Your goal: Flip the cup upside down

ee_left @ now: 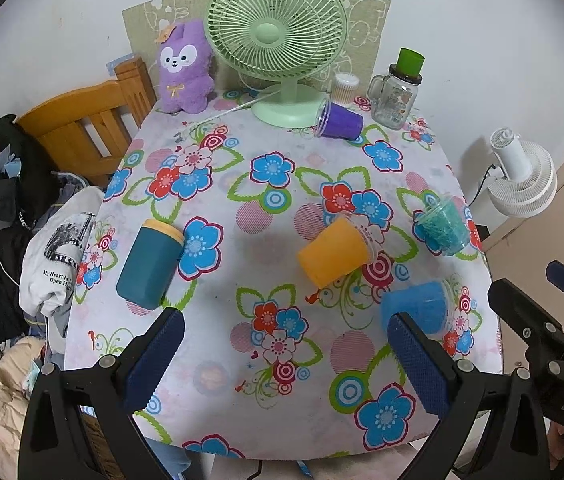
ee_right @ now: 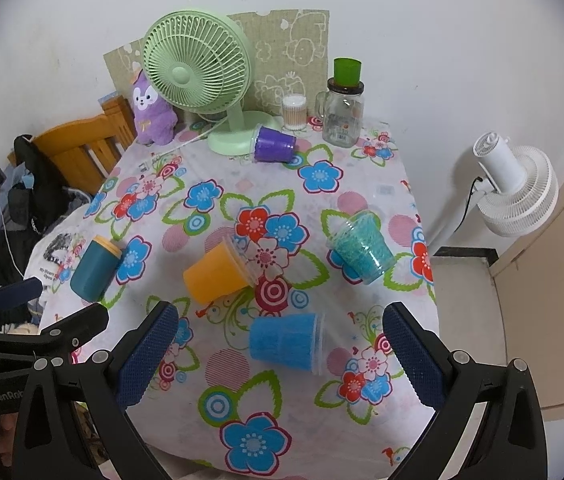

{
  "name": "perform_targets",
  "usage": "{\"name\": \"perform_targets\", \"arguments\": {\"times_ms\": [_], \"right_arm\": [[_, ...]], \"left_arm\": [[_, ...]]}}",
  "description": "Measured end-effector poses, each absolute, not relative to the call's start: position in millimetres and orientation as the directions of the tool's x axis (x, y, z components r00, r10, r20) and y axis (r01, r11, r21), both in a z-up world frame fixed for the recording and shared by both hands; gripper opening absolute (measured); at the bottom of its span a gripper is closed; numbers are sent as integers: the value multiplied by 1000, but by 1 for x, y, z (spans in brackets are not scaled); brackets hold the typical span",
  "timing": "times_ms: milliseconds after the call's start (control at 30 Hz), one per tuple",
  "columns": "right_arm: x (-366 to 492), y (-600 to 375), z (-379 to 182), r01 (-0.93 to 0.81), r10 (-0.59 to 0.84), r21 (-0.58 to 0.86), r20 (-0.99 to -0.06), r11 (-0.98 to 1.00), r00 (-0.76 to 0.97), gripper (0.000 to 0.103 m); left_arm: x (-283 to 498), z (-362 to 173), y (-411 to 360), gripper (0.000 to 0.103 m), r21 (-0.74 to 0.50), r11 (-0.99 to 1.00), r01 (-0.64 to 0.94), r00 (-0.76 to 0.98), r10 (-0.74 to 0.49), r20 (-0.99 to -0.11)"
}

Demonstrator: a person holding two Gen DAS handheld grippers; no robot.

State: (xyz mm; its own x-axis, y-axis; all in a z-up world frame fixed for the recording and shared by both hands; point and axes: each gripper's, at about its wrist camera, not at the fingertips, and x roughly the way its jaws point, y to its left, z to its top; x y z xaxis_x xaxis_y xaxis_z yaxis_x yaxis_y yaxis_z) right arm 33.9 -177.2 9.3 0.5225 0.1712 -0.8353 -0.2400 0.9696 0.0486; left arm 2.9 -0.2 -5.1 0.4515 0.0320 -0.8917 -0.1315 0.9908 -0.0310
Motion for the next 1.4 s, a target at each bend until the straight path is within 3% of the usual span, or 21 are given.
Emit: {"name": "perform_targets", "arguments": {"times_ms": [633,1400], "right_arm": [[102,-178,13,-210,148,43,-846,977,512,103],[242,-175,-20,-145,90,23,-873,989,479,103]], "left_arm": [[73,-7,-6,103,-35,994,-104,424,13,-906],[229,-45,-9,103,-4,1000,-3,388,-3,-922]]}}
